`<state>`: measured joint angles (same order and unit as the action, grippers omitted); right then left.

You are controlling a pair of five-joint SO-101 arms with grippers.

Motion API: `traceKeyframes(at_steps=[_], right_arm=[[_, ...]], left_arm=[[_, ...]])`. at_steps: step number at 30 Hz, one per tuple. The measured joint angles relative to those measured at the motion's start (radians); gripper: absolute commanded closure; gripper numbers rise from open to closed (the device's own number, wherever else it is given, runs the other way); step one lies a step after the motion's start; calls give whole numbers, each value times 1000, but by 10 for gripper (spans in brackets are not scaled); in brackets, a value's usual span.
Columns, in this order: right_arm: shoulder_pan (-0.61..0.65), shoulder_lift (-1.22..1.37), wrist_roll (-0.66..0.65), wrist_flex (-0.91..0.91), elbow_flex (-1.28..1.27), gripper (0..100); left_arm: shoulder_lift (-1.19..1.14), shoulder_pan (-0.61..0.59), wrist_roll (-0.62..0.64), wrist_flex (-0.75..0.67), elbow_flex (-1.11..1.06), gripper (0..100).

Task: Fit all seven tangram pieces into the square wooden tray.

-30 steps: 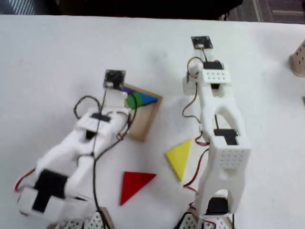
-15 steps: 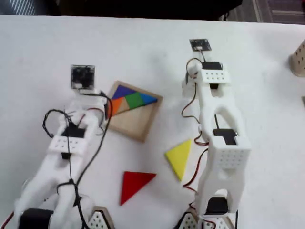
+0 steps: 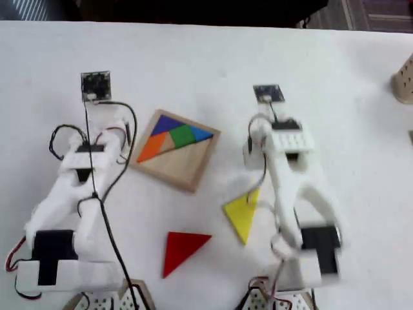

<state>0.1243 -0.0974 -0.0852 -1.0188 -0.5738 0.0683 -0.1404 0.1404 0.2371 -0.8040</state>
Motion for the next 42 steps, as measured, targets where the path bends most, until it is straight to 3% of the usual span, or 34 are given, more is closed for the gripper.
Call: traceKeyframes(at_steps=[5,8,14,20,24,42], right_arm=[[12,-302,115,-41,-242,825],[23,-359,141,-61,-302,822],[137,-358,123,-92,-319,917],[222,-304,74,-84,-325,816],[229,-249,137,-78,-325,747],[273,-140,150,-23,-304,783]], left_arm=[[0,0,0,5,3,974],[0,0,0,5,5,974],[-2,0,0,5,5,974],[-8,0,0,5,5,974],[-8,0,0,5,5,974],[-8,0,0,5,5,974]])
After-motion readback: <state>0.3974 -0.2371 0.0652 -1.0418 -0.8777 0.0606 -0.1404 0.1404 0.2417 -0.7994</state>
